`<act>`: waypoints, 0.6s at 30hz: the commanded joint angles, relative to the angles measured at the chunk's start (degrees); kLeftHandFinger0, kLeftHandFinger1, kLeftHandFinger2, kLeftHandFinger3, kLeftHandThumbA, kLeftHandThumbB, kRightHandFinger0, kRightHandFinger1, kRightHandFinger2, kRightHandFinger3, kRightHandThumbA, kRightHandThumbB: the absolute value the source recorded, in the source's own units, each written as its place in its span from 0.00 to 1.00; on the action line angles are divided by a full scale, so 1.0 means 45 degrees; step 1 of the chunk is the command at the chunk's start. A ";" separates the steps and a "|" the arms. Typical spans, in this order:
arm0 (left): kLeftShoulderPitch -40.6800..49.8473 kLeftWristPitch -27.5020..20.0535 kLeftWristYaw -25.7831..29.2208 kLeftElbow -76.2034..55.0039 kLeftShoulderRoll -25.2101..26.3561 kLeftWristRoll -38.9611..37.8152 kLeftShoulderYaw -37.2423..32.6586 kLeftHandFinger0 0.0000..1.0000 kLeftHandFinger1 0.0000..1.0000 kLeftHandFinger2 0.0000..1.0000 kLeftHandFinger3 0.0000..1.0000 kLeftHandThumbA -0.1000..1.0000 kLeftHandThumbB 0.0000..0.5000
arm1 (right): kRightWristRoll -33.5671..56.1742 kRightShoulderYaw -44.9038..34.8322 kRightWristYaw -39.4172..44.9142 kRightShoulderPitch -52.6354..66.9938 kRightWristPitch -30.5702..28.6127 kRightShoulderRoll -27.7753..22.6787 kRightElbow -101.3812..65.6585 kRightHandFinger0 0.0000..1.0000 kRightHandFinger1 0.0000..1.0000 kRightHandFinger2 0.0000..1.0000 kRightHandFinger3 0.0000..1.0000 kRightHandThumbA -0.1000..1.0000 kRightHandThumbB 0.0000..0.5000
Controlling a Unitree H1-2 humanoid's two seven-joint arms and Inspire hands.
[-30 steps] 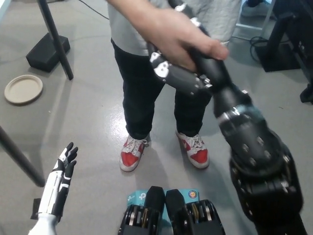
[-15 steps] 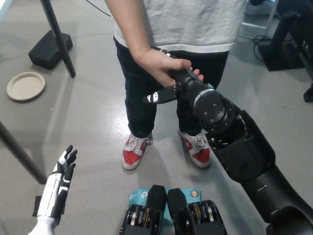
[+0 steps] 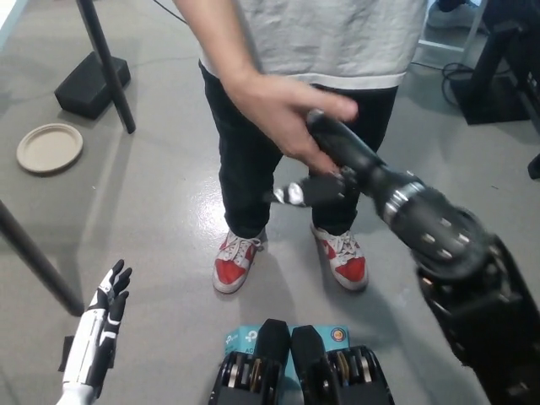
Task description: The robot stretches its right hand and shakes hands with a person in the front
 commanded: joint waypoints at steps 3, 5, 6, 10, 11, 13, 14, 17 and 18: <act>-0.0069 -0.0339 0.0104 -0.0174 0.0154 0.0040 -0.0083 1.00 1.00 1.00 1.00 1.00 0.07 | 0.1503 -0.1045 0.0870 0.0893 0.0341 -0.0863 -0.3000 1.00 1.00 1.00 1.00 1.00 1.00; -0.0169 -0.0319 0.0080 -0.0137 0.0171 -0.0004 -0.0081 1.00 1.00 1.00 1.00 1.00 0.08 | 0.1731 -0.1543 0.1009 0.1378 0.0341 -0.0999 -0.4056 1.00 1.00 1.00 1.00 1.00 1.00; -0.0187 -0.0312 0.0053 -0.0126 0.0168 -0.0078 -0.0075 1.00 1.00 1.00 1.00 1.00 0.08 | 0.1758 -0.1658 0.1076 0.1484 0.0341 -0.1069 -0.4294 1.00 1.00 1.00 1.00 1.00 1.00; -0.0062 -0.0411 0.0039 -0.0128 0.0175 -0.0071 -0.0114 1.00 1.00 1.00 1.00 1.00 0.06 | 0.1939 -0.2173 0.0855 0.2363 0.0341 -0.1223 -0.4971 1.00 1.00 1.00 1.00 1.00 1.00; -0.0060 -0.0366 0.0000 -0.0119 0.0159 -0.0100 -0.0150 1.00 1.00 1.00 1.00 1.00 0.08 | 0.2061 -0.2381 0.0628 0.2787 0.0341 -0.1220 -0.4824 1.00 1.00 1.00 1.00 1.00 1.00; 0.0014 -0.0401 -0.0021 -0.0202 0.0124 -0.0130 -0.0192 1.00 1.00 1.00 1.00 1.00 0.08 | 0.2154 -0.2644 0.0417 0.3446 0.0283 -0.1242 -0.4521 1.00 1.00 1.00 1.00 1.00 0.98; 0.0011 -0.0401 -0.0017 -0.0235 0.0129 -0.0146 -0.0190 1.00 1.00 1.00 1.00 1.00 0.08 | 0.2237 -0.2735 0.0361 0.3640 0.0192 -0.1227 -0.4389 1.00 1.00 1.00 1.00 1.00 0.97; -0.0138 -0.0454 0.0047 -0.0198 0.0165 -0.0123 -0.0154 1.00 1.00 1.00 1.00 1.00 0.15 | 0.2539 -0.3200 0.0091 0.4566 -0.1342 -0.1067 -0.3269 1.00 1.00 1.00 1.00 1.00 0.75; -0.0213 -0.0470 0.0061 -0.0202 0.0153 -0.0150 -0.0140 1.00 1.00 1.00 1.00 1.00 0.18 | 0.2932 -0.3605 -0.0128 0.5010 -0.1968 -0.0785 -0.2532 1.00 1.00 1.00 1.00 1.00 0.72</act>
